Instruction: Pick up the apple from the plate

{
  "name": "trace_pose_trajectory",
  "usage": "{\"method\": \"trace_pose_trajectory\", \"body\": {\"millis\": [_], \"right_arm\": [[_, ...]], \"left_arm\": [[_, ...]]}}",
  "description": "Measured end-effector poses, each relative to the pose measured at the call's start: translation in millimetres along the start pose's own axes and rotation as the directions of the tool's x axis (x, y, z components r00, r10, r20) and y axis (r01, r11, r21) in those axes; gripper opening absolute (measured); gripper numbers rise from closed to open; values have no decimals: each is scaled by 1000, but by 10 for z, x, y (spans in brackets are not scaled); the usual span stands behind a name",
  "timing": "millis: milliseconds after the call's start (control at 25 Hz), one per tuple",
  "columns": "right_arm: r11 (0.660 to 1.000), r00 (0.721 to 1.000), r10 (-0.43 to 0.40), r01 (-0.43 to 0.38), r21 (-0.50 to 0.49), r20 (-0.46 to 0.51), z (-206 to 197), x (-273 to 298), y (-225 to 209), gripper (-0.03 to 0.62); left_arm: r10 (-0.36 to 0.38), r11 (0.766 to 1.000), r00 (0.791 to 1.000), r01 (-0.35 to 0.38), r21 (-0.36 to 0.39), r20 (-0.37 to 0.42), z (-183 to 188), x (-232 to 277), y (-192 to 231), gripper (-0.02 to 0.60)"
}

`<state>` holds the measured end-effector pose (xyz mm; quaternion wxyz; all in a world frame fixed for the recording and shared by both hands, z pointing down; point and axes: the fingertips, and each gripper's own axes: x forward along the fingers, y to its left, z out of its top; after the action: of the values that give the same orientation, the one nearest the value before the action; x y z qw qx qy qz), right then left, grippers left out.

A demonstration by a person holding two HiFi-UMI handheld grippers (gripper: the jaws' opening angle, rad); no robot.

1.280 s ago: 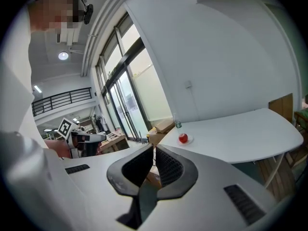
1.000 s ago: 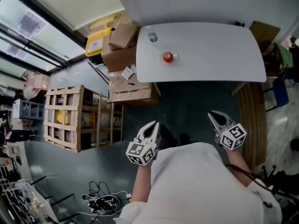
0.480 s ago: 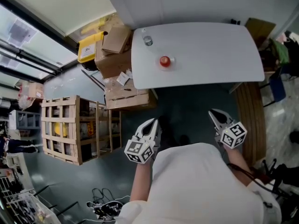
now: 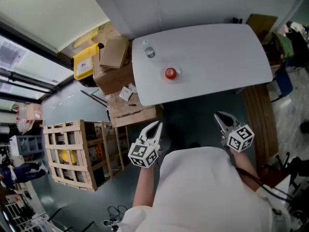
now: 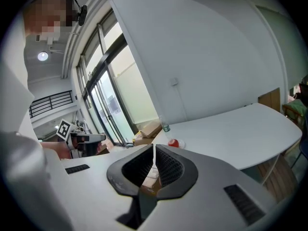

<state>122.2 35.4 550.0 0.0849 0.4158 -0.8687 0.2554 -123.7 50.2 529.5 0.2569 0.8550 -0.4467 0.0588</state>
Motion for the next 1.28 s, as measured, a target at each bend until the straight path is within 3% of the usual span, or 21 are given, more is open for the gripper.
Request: {"method": "trace_pose_trajectory", "body": {"millis": [480,800,1000,1280], "right_arm": [[997,997,-78,77,30,7,246,660,47,38],[993,994,-108,107,54,2,295,993,129,38],[991,994,-108,109,74,-10,267,1054,84,38],[995,997,-67,69,71,-28,367,1184,-215,38]], "left_arm": [[-107,993,992,109,35,-73,287,367,640,2],[-164,983,980,172,60,-113,367,531,853,2],[-165,982,977,175,67,-132,389,629,905,2],[-115,989,985,125,74,-126,426,885,899,3]]}}
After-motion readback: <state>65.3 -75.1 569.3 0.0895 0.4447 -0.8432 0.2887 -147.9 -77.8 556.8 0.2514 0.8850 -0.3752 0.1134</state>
